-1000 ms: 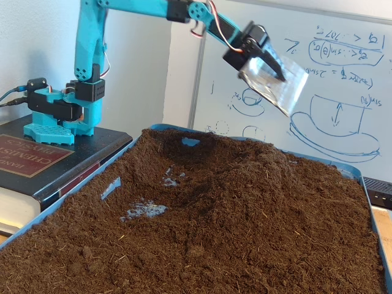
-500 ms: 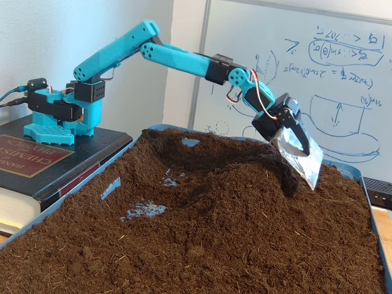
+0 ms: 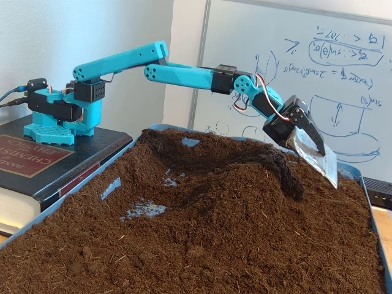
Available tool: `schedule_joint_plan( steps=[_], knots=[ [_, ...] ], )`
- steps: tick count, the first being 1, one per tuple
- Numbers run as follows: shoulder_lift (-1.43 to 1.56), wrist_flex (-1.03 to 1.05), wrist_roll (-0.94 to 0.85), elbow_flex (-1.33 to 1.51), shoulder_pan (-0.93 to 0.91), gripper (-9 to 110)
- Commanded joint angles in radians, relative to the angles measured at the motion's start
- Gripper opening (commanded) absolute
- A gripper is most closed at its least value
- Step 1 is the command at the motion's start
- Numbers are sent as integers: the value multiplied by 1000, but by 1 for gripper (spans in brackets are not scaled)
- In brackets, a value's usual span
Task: Build a berm.
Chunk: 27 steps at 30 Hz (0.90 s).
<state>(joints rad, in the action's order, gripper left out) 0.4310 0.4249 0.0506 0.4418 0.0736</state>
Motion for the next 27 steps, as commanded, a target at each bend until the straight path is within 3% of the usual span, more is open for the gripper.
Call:
schedule_joint_plan(
  steps=[1, 16, 27],
  knots=[
    [52, -14, 2, -127, -28, 0],
    [-54, 6, 17, -104, -72, 0],
    [-41, 114, 17, 81, -66, 0]
  ],
)
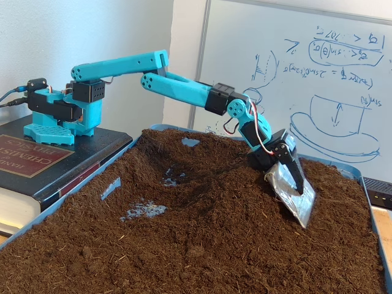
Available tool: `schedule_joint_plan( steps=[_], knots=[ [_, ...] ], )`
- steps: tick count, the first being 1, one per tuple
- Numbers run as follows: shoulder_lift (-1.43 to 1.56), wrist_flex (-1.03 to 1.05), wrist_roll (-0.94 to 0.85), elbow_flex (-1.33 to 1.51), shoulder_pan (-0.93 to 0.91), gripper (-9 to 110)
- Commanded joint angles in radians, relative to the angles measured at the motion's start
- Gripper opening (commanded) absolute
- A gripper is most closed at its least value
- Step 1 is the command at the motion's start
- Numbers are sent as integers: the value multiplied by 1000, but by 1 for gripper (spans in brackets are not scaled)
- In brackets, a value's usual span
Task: Build a berm.
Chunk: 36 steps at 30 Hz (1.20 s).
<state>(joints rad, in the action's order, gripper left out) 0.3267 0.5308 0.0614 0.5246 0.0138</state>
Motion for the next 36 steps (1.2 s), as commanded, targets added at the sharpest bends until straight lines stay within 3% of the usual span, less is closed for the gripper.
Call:
schedule_joint_plan(
  steps=[1, 12, 24, 36],
  knots=[
    [61, 6, 6, 5, -6, 0],
    [137, 21, -6, 161, -5, 0],
    [403, 213, -11, 480, -5, 0],
    [535, 216, 8, 558, -6, 0]
  ],
)
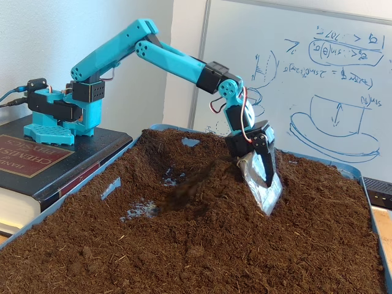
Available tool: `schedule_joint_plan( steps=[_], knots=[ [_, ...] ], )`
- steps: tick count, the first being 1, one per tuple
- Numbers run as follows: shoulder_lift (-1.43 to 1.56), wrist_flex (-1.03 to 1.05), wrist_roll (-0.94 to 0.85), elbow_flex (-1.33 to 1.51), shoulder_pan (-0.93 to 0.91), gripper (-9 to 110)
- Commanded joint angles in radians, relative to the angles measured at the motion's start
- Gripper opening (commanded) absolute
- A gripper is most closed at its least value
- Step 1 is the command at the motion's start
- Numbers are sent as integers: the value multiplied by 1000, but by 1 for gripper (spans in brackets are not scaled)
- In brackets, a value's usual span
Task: Build a berm.
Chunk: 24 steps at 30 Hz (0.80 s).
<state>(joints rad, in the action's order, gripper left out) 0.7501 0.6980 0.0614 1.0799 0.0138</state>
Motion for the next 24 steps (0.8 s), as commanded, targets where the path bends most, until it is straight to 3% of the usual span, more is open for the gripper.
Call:
schedule_joint_plan(
  steps=[1, 5, 12, 24],
  knots=[
    [123, 49, 9, -3, -6, 0],
    [167, 51, 20, -6, -5, 0],
    [238, 49, 189, -84, -2, 0],
    [-186, 34, 233, -749, 46, 0]
  ],
)
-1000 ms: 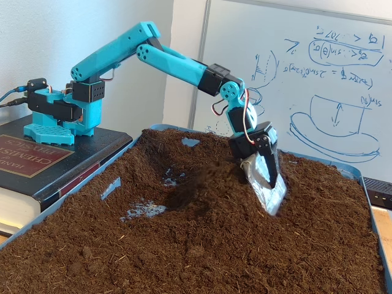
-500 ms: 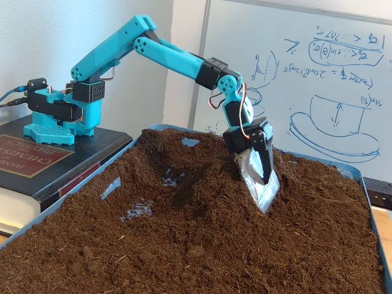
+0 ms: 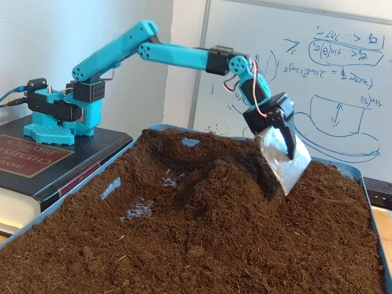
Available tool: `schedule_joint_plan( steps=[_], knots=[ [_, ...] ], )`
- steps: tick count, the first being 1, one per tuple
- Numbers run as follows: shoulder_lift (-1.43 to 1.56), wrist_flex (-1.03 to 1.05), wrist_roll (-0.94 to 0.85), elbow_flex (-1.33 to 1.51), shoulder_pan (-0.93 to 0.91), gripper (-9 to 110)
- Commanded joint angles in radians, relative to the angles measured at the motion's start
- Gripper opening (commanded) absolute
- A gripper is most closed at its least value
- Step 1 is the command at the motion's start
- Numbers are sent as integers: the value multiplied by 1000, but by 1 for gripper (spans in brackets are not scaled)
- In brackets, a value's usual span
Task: Build a berm.
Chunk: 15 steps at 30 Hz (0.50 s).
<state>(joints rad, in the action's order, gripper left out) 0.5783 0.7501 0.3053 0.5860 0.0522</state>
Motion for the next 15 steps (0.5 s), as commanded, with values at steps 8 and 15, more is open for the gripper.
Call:
schedule_joint_plan(
  steps=[8, 15],
  knots=[
    [-327, -18, -190, -571, 0, 0],
    [-457, -18, -290, -598, 14, 0]
  ],
)
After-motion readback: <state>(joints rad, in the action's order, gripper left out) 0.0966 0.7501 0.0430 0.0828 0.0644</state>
